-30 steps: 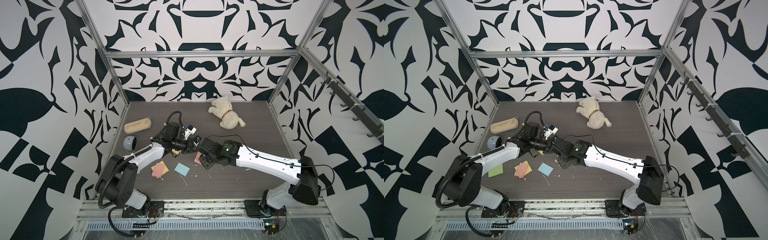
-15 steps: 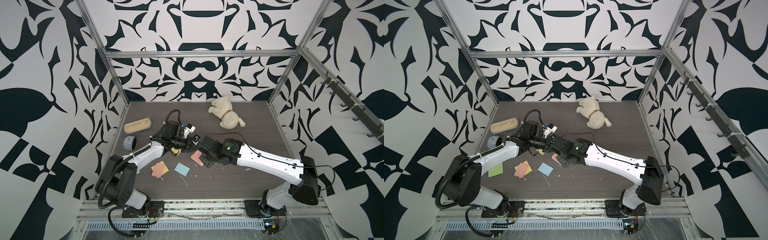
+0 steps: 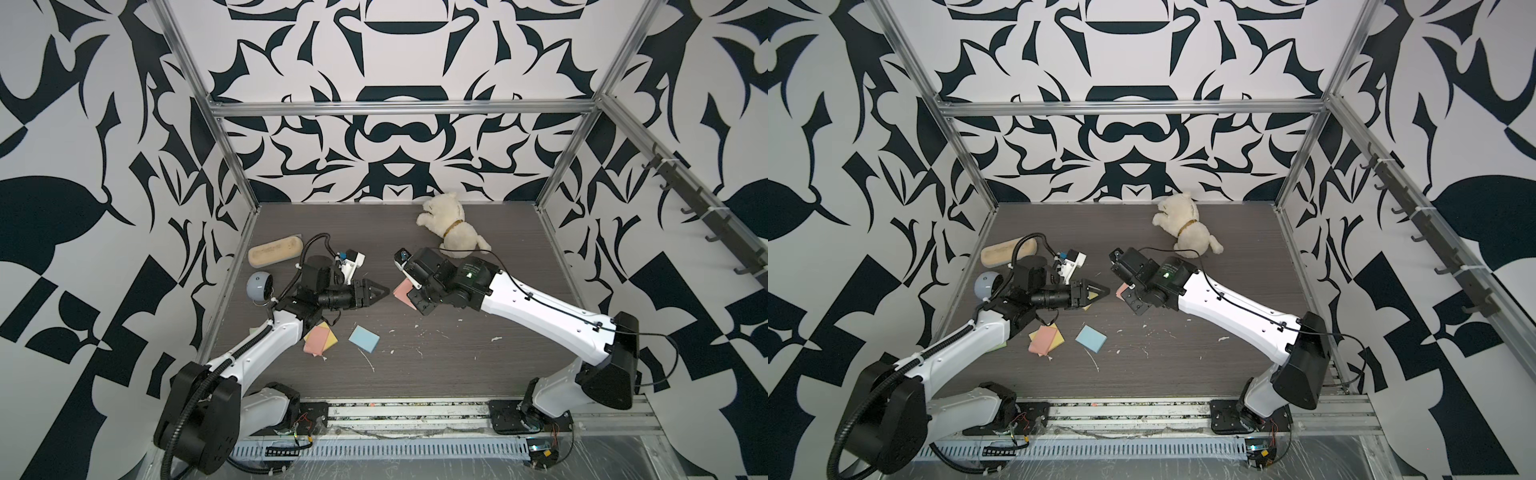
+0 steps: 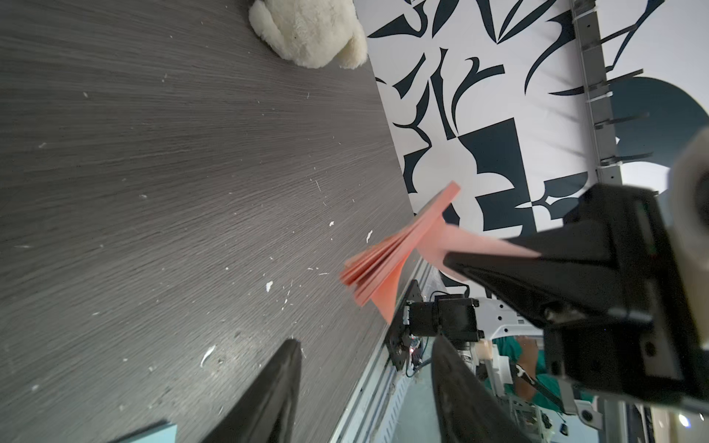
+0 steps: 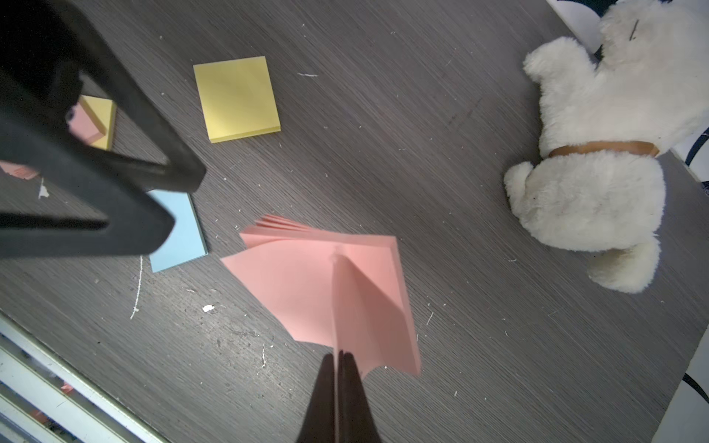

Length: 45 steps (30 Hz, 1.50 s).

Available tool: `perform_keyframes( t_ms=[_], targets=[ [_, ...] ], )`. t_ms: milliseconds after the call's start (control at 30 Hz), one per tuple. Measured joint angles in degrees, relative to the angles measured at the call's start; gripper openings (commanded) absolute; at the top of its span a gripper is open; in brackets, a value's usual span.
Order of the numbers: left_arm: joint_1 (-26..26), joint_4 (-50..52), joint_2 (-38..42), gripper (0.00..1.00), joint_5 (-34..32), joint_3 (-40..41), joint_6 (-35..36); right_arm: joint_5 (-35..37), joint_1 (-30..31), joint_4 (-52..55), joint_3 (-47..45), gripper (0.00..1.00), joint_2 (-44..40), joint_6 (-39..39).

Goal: Tear off pages from different memo pads
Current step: Tear off the paper from the memo pad, then place the paper at the center of the board.

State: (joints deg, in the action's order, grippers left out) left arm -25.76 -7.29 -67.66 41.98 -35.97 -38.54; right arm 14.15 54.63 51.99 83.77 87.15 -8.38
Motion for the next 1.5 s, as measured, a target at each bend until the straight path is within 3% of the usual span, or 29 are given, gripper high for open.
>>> perform_keyframes(
  t_ms=[167,233,367,433,500,567,700,833,1000,1267,1500],
  targets=[
    [-5.09,-0.09,-1.40,0.63,-3.58,-1.29,5.40,-3.23,-0.24,0.98,1.75,0.00,0.00,2.47],
    [-5.55,0.28,-2.25,0.68,-4.31,-2.36,6.97,-4.55,-0.17,1.16,2.21,0.00,0.02,3.23],
    [-5.53,1.64,-2.91,0.65,-5.16,-4.17,9.57,-6.75,-0.17,1.29,2.56,0.00,0.02,4.59],
    [-5.55,2.34,-3.43,0.57,-4.90,-5.11,10.47,-7.58,-0.17,1.38,2.56,0.00,0.02,5.16],
    [-5.55,2.60,-4.44,0.44,-4.13,-6.14,11.19,-8.09,-0.17,1.38,2.56,0.00,0.02,5.57],
    [-5.55,2.84,-6.19,0.24,-2.80,-7.28,11.65,-8.24,-0.20,1.40,2.58,0.00,0.02,5.66],
    [-5.62,3.06,-8.37,0.01,-0.31,-7.67,12.13,-8.09,-1.29,1.90,2.60,0.00,0.02,5.55],
    [-5.57,4.13,-9.88,0.00,0.09,-8.74,12.70,-7.96,-4.37,2.36,2.60,0.00,0.00,4.59],
    [-4.70,4.55,-13.90,0.00,0.28,-11.08,10.93,-9.05,-12.66,0.42,0.17,0.00,-1.42,1.16],
    [-6.05,6.88,-24.30,0.00,-1.44,-13.18,4.22,-4.85,-34.07,-0.46,-15.32,0.00,-9.66,-6.82],
    [-11.17,5.31,-36.02,0.00,-3.56,-25.14,-4.26,6.60,-37.40,0.66,-20.55,0.00,-1.88,-11.23]
  ],
)
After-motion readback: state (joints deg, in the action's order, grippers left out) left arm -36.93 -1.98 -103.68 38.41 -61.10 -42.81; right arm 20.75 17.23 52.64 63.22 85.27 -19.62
